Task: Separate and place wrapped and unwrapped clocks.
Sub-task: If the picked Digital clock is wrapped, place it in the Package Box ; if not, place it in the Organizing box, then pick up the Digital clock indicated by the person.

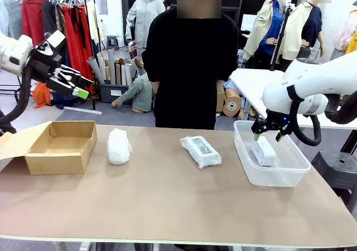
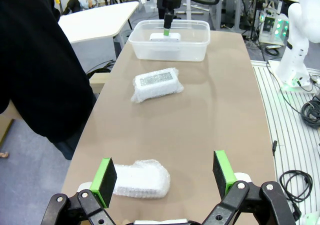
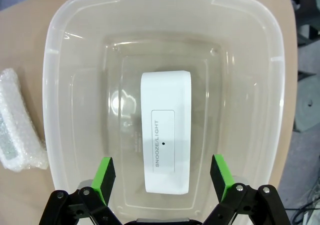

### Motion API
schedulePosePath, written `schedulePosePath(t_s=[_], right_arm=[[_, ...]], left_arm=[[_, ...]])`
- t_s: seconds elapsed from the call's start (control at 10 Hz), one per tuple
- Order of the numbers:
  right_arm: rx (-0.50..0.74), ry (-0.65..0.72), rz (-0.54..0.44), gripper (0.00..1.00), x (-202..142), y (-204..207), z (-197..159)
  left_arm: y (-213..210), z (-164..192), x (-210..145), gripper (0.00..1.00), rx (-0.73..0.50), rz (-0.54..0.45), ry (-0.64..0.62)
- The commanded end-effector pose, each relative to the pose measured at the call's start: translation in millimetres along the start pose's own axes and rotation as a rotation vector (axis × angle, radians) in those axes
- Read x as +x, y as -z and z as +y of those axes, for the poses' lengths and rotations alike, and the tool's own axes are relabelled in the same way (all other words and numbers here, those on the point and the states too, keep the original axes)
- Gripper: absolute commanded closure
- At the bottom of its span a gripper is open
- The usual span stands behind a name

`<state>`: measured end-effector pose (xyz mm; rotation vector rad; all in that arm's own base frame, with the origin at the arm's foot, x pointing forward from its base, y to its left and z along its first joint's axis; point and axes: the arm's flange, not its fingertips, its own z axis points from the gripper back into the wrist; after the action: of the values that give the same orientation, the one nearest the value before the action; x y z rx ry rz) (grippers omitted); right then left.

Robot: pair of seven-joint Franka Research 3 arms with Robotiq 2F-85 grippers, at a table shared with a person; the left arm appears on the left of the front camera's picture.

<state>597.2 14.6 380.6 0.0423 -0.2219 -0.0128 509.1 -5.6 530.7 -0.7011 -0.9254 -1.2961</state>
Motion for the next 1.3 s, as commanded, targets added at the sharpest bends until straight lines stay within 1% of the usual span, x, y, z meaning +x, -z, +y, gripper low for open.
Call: schedulePosePath(t_s=[0.0, 0.8, 0.9, 1.2], right_arm=[[0.001, 0.001, -0.005, 0.0, 0.7, -1.3, 0.6], [0.0, 0.0, 0.001, 0.0, -0.1, 0.6, 0.0], [0.025, -0.05, 0.029, 0.0, 2.3, -12.1, -2.6], [0.027, -0.166, 0.044, 0.0, 0.3, -55.2, 13.2]], left_arm=[[0.0, -0.8, 1.8, 0.0, -0.001, -0.002, 0.005], [0.0, -0.8, 1.8, 0.0, -0.001, -0.002, 0.005], [0.0, -0.8, 1.8, 0.0, -0.001, -0.002, 0.005], [0.0, -0.8, 1.8, 0.0, -0.001, -0.002, 0.005]])
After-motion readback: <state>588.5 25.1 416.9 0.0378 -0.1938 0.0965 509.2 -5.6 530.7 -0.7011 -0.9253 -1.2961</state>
